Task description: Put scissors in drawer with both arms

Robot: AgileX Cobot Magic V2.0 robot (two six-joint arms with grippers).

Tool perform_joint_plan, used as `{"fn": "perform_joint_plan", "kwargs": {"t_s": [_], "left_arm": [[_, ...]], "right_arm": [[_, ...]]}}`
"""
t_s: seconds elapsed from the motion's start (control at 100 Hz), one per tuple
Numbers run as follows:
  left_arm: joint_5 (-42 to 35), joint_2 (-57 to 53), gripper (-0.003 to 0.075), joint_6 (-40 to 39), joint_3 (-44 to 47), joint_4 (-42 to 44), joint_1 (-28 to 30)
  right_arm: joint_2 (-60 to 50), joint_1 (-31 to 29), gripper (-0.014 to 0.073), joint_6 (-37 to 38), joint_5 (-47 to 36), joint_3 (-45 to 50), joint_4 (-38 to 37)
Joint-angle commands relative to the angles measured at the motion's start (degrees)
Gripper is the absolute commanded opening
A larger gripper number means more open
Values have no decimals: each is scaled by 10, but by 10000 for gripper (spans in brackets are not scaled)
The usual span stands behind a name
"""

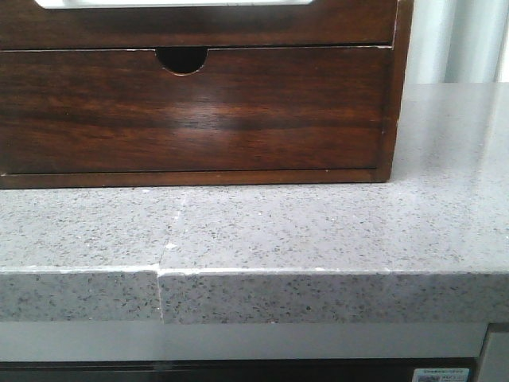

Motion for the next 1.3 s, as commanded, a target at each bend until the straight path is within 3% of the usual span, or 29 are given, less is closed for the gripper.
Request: {"fn": "perform_joint_plan", "kwargs": {"t_s": [0.0, 0.68, 0.85, 1.07, 1.29], "left_arm": [[-42, -18, -20, -5, 20, 0, 0], [-50, -18, -20, -5, 20, 0, 0], [-65, -18, -20, -8, 8, -66, 0], [-25, -8, -20, -8, -91, -65, 0], [76, 71, -20, -8, -223, -54, 0]], "right_arm": [[-12, -3, -69, -3, -47, 10, 1], [-12, -3, -69, -3, -56, 10, 0], [-12, -3, -69, 2, -83, -5, 12], [18, -3, -69, 2, 18, -120, 38], [128, -3, -69, 2, 149, -256, 35]]}}
